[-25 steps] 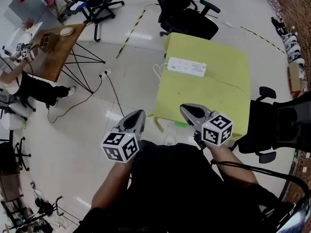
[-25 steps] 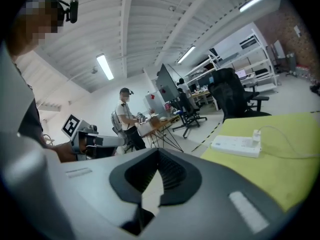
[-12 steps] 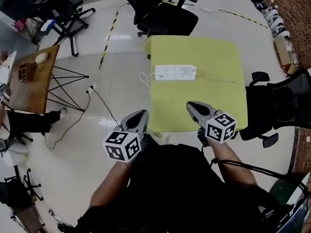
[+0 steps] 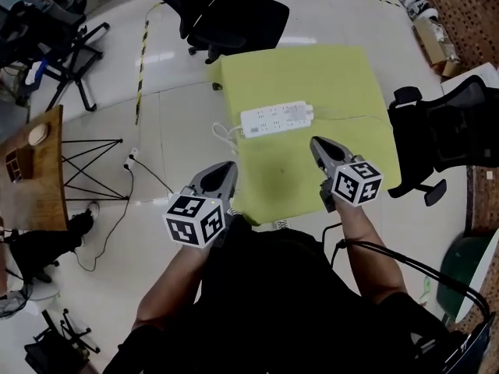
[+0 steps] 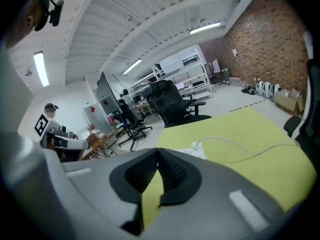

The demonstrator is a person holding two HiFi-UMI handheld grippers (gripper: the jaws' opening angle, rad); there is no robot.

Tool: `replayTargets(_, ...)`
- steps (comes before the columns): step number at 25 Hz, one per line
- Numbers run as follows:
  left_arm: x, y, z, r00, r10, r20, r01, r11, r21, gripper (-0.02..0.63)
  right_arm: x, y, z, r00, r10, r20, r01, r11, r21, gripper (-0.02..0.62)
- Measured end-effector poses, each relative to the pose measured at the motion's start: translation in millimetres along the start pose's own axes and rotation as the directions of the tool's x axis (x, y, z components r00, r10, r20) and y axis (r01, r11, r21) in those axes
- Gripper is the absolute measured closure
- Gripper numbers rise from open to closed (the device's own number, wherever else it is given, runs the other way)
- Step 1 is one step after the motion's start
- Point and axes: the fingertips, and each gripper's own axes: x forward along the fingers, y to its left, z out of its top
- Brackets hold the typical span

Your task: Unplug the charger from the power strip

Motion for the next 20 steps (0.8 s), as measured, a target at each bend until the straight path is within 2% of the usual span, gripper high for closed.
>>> replayTargets(5, 30, 22, 6, 0.997, -0.052, -0.064, 0.054, 0.998, 0.035, 0.600, 20, -36, -1, 0.992, -0.130, 0.010, 0.129, 0.991, 0.033, 0.568)
replayTargets(10, 54, 27, 13, 0.987, -0.113, -0.112, 0.120, 0.991, 0.064, 0.600, 37, -73, -4, 0.972, -0.234, 0.020, 0.231, 0.968, 0.099, 0.534)
replayTargets(15, 68, 29, 21, 0.980, -0.155, -0.128, 0.167, 0.982, 0.087, 0.600, 50, -91, -7, 0.961, -0.273, 0.033, 0.266, 0.953, 0.144, 0.497)
replayTargets(20, 70, 33, 23, 0.975, -0.176, -0.137, 0.189, 0.977, 0.093, 0.600, 60, -99, -6, 0.953, -0.301, 0.045, 0.291, 0.944, 0.157, 0.491)
